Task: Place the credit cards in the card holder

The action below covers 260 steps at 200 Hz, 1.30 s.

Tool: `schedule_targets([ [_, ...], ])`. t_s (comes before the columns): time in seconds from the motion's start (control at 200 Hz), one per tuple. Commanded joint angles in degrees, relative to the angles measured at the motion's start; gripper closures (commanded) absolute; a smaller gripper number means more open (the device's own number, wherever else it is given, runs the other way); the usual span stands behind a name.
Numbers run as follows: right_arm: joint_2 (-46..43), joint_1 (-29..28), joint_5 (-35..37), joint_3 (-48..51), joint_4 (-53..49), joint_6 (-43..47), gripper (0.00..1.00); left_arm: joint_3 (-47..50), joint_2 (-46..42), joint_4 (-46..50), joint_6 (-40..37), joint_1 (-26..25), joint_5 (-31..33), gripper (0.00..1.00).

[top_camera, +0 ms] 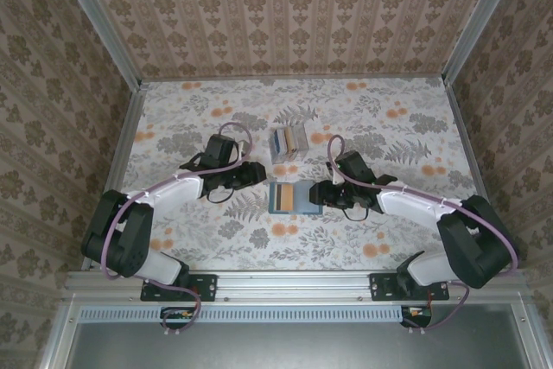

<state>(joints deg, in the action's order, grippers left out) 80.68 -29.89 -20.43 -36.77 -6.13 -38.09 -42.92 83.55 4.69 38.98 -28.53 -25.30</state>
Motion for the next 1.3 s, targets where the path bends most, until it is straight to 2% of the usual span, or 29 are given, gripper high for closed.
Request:
schedule_targets([
  [0.0,1.8,-0.1,-3.3,0.7,3.9,-2.3,0.49,0.1,0.3,1.9,-1.5,-0.6,0.1,0.57],
  [0.27,6.4,-0.3,-5.9,-0.7,6.9,-3.4,0.49,0.6,0.5,2.0,-1.8,-1.4,1.1,0.56],
  [0.645,6.4,-1.7,-7.8,-2.3,8.3,-3.7,0.50,-0.2,0.1,4.4,-2.9,-1.1,1.9,0.55],
  [0.785,8.6,-3.2,-9.0,-4.0,12.2,-5.1,0.51,0.5,-2.3,5.9,-2.5,-0.5,3.8,0.55],
  [0.93,12.9,-7.7,-8.9,-10.2,12.7,-7.5,0.50,2.1,-8.9,7.9,-1.3,1.4,3.9,0.55],
  [1.055,17.7,-10.8,-11.3,-16.3,13.6,-9.9,0.50,3.7,-16.7,11.3,-2.2,2.0,5.2,0.49],
  [1.085,17.8,-11.1,-11.5,-16.6,14.3,-10.5,0.50,3.8,-18.1,12.6,-2.7,4.0,5.5,0.49],
  [1.19,14.8,-11.2,-9.7,-16.3,12.8,-10.4,0.50,4.5,-23.3,17.4,-3.2,5.9,5.4,0.48],
  [1.295,8.4,-10.6,-4.1,-17.0,3.5,-5.2,0.49,6.1,-28.5,19.4,-3.9,6.3,6.3,0.46],
])
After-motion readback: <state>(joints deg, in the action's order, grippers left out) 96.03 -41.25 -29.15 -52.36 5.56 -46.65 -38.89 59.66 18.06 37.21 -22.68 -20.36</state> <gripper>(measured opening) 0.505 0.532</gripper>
